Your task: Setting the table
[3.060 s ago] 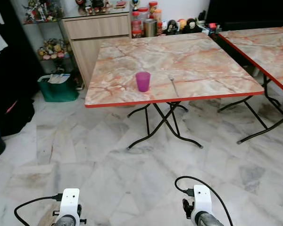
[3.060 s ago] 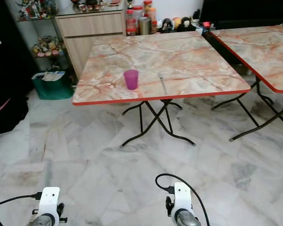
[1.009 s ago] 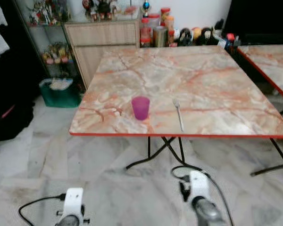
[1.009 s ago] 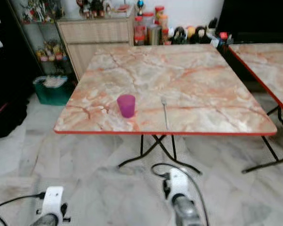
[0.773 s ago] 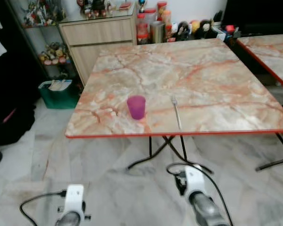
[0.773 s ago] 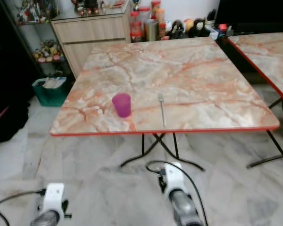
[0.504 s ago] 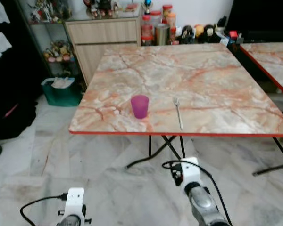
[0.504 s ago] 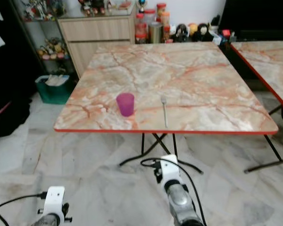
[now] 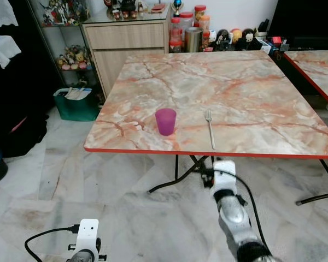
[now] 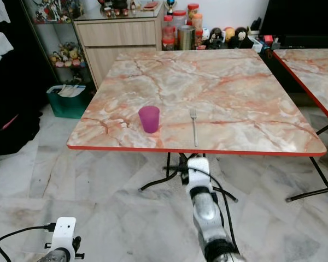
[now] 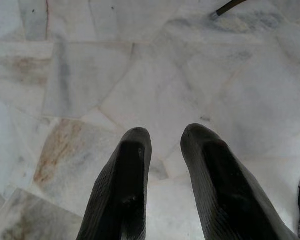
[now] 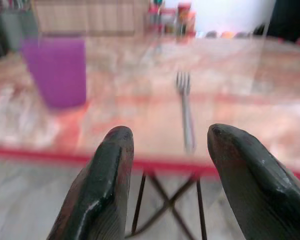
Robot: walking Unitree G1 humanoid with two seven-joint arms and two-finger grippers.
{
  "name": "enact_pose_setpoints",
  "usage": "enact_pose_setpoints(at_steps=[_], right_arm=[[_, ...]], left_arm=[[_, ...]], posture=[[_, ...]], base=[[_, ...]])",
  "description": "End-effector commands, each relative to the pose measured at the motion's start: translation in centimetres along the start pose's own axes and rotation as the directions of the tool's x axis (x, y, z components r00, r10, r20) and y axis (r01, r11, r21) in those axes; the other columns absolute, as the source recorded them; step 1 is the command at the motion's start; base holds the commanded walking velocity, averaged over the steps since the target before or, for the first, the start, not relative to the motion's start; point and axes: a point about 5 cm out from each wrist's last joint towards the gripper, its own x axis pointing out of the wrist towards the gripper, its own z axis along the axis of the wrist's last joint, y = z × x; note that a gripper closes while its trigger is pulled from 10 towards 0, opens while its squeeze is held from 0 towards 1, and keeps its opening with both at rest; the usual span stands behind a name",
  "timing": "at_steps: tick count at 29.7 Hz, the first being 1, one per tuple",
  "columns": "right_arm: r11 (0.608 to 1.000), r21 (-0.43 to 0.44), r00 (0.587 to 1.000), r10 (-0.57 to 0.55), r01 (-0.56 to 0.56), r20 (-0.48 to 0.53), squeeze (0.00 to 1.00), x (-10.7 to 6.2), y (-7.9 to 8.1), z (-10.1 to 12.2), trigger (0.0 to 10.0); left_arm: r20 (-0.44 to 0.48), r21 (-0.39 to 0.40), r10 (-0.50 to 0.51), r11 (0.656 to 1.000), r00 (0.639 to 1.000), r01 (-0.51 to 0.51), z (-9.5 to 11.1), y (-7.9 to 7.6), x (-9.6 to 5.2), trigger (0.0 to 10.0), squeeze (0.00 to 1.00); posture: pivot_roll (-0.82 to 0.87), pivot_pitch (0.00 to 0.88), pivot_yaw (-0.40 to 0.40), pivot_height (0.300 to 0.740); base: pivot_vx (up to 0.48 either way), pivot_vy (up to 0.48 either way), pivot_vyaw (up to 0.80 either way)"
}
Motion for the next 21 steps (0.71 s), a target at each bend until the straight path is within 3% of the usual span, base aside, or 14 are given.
enact_pose_setpoints(at_steps=[1, 4, 7, 21], right_arm=[[1.0, 0.025, 1.0, -0.002, 0.001, 0.028, 0.0, 0.6, 0.2, 1.0, 10.0], [0.998, 0.058, 0.999, -0.011, 0.009, 0.033, 0.0, 0.9, 0.1, 1.4, 10.0], [0.997, 0.074, 0.999, -0.027, 0.025, 0.033, 0.0, 1.2, 0.0, 1.6, 10.0], [0.996, 0.08, 0.998, -0.035, 0.032, 0.046, 0.0, 1.8, 0.5, 2.4, 10.0]], left_arm=[[-0.006, 0.02, -0.008, 1.0, 1.0, 0.008, 0.0, -0.1, 0.0, 10.0, 0.0], [-0.008, 0.02, -0.011, 1.0, 1.0, 0.011, -0.1, -0.2, 0.0, 10.0, 0.0], [-0.013, 0.02, -0.012, 1.0, 1.0, 0.013, -0.3, -0.2, -0.1, 10.0, 0.0], [-0.009, 0.017, 0.0, 1.0, 1.0, 0.0, 0.0, 0.2, 0.0, 10.0, 0.0]], posture=[[-0.02, 0.0, 0.047, 0.74], [-0.02, 0.0, 0.047, 0.74], [-0.02, 0.0, 0.047, 0.74], [-0.01, 0.0, 0.046, 0.74]], base=[[0.0, 0.0, 0.0], [0.0, 0.0, 0.0], [0.0, 0.0, -0.76], [0.0, 0.0, 0.0]])
